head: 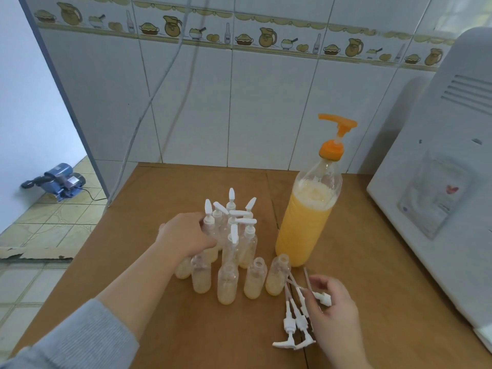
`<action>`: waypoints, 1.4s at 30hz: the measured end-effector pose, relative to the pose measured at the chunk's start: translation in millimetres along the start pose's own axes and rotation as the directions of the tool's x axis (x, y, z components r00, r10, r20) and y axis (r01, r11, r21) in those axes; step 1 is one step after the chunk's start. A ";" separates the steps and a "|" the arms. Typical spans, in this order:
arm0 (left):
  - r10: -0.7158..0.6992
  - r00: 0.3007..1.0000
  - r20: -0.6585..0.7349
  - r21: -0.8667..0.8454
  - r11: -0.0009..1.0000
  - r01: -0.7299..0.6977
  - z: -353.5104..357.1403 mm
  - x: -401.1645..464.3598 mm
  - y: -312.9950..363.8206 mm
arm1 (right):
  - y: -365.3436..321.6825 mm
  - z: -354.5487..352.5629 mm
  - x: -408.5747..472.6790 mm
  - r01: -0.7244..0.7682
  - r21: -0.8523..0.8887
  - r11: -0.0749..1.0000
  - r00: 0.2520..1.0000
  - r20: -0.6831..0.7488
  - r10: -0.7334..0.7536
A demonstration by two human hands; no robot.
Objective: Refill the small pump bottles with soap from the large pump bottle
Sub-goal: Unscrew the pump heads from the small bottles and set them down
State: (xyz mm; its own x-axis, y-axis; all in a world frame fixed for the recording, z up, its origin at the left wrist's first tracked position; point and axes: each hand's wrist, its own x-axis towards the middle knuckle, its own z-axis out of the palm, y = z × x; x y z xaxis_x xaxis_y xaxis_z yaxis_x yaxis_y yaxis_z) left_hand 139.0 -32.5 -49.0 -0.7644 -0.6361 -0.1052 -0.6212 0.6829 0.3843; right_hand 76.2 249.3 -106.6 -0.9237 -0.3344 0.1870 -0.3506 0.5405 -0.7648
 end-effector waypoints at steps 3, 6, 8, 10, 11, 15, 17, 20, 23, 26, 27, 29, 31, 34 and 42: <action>0.039 0.997 -0.071 -0.168 0.984 -0.051 -5.8 -8.3 -8.5 | -8.9 -2.4 1.5 0.009 0.041 0.999 1.000 -0.022 -0.008; 0.077 0.972 -0.224 -0.339 0.928 -0.151 -14.2 -17.9 -10.8 | -28.3 -4.9 5.7 0.057 0.103 0.993 0.998 -0.048 -0.052; 0.064 0.941 -0.333 -0.460 0.860 -0.222 -22.2 -26.0 -5.9 | -47.7 -7.1 11.0 0.120 0.172 0.978 0.990 -0.092 -0.106; 0.019 0.918 -0.396 -0.589 0.762 -0.269 -29.8 -33.8 3.1 | -71.3 -10.8 17.4 0.182 0.210 0.961 0.980 -0.114 -0.161; -0.002 0.917 -0.399 -0.665 0.689 -0.288 -33.3 -37.8 8.3 | -84.2 -12.9 20.2 0.202 0.239 0.950 0.978 -0.106 -0.181; 0.072 0.910 -0.408 -0.801 0.451 -0.395 -34.4 -53.7 23.7 | -137.7 -22.8 28.9 0.115 0.457 0.882 0.982 0.079 -0.169; 0.146 0.895 -0.421 -0.758 0.485 -0.436 -27.0 -60.9 28.1 | -155.8 -24.2 34.2 -0.007 0.548 0.836 0.975 0.189 -0.116; 0.250 0.873 -0.418 -0.641 0.600 -0.479 -14.5 -70.0 32.1 | -166.7 -19.1 41.7 -0.096 0.545 0.833 0.961 0.270 -0.066; 0.290 0.876 -0.385 -0.567 0.675 -0.472 -6.8 -75.2 33.3 | -167.6 -13.0 44.5 -0.084 0.471 0.878 0.967 0.250 -0.041; 0.329 0.905 -0.270 -0.718 0.558 -0.417 -8.3 -79.1 33.9 | -166.7 -16.7 45.6 -0.144 0.492 0.859 0.939 0.341 -0.037; 0.344 0.915 -0.210 -0.809 0.464 -0.361 -10.5 -80.4 33.8 | -165.8 -19.1 46.0 -0.193 0.534 0.823 0.917 0.397 -0.042; 0.360 0.923 -0.139 -0.917 0.304 -0.257 -13.9 -83.0 32.6 | -163.2 -24.2 47.2 -0.262 0.616 0.743 0.891 0.450 -0.058; 0.366 0.922 -0.128 -0.931 0.275 -0.238 -15.7 -83.8 33.1 | -160.1 -27.0 46.8 -0.278 0.678 0.680 0.879 0.465 -0.104; 0.456 0.882 -0.116 -0.881 0.363 -0.304 -15.3 -85.1 37.3 | -159.6 -27.9 42.6 -0.297 0.714 0.634 0.868 0.478 -0.133; 0.460 0.879 -0.124 -0.776 0.507 -0.375 -25.3 -82.3 31.6 | -150.1 -36.2 43.0 -0.230 0.712 0.664 0.913 0.393 -0.105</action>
State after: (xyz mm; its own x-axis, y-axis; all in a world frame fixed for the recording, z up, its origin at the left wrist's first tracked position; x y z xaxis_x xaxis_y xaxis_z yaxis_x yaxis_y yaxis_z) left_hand 186.6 32.4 -5.0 -0.9365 -0.2894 0.1981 0.1054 0.3064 0.9461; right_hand 83.4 181.7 38.6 -0.7460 -0.6659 0.0086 0.0899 -0.1136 -0.9895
